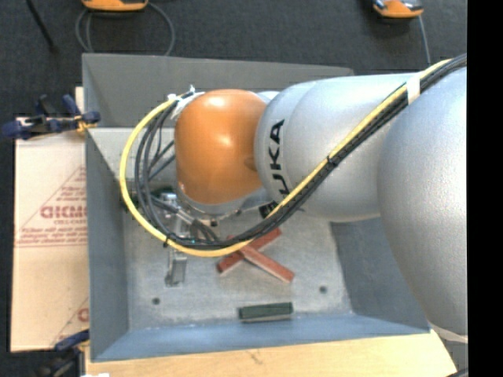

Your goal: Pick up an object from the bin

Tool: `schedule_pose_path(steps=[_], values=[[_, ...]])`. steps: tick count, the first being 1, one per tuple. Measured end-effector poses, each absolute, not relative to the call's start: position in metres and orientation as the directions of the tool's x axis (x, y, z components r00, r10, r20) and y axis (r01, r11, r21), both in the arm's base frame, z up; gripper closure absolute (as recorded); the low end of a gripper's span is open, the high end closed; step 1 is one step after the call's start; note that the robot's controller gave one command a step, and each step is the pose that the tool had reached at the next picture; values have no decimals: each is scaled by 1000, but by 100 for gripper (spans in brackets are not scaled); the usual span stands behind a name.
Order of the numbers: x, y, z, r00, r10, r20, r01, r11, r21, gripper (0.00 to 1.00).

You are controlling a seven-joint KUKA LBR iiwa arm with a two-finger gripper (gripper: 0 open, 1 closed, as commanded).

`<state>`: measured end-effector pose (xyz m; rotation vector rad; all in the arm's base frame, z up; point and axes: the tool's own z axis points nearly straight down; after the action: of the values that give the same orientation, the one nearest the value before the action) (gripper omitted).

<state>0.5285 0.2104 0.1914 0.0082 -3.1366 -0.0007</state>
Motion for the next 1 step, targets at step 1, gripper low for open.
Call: schedule_pose_path(steps=[1], values=[[517,123,170,-1000,-18,1,-18,1000,-5,0]])
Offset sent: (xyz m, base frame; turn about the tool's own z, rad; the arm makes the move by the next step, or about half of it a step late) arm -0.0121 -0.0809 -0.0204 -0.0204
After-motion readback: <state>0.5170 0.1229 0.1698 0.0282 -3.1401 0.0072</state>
